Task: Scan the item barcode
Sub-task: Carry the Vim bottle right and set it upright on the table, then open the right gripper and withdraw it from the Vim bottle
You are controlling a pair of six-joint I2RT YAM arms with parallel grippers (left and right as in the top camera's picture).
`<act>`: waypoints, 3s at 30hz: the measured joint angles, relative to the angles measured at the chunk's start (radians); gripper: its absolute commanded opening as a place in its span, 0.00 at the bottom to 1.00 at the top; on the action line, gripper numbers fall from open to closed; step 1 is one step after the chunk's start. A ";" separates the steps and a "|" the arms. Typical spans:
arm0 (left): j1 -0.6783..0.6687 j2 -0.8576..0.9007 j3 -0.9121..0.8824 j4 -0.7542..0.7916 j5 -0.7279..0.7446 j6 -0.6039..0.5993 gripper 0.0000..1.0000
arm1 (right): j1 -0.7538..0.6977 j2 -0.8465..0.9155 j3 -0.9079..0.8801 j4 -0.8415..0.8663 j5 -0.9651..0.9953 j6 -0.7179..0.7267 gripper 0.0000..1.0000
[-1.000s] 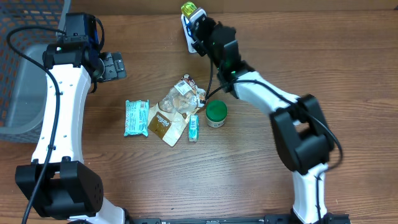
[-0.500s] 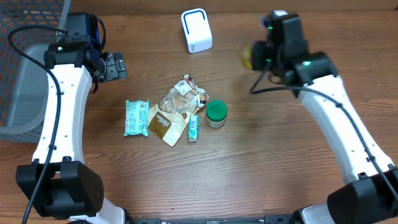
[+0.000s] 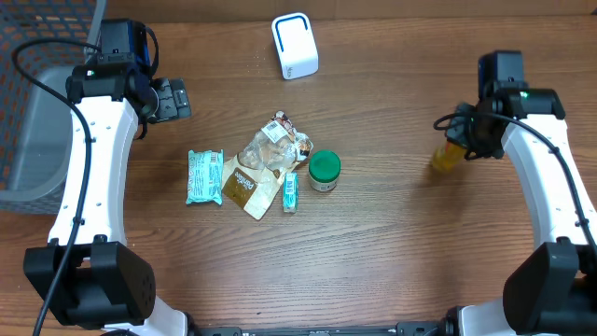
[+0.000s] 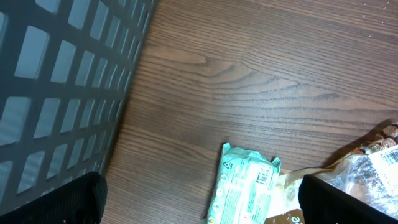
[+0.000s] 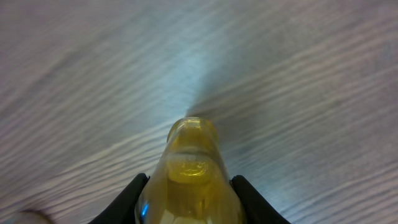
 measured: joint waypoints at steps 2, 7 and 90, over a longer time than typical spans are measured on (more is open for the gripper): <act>0.000 0.000 0.000 0.000 0.000 0.000 1.00 | -0.016 0.001 -0.033 0.018 0.000 0.003 0.09; 0.000 0.000 0.000 0.000 0.000 0.000 1.00 | -0.020 0.001 -0.107 0.082 -0.001 0.009 0.20; 0.000 0.000 0.000 0.000 0.000 0.000 1.00 | 0.308 0.001 -0.121 0.229 -0.266 -0.033 0.38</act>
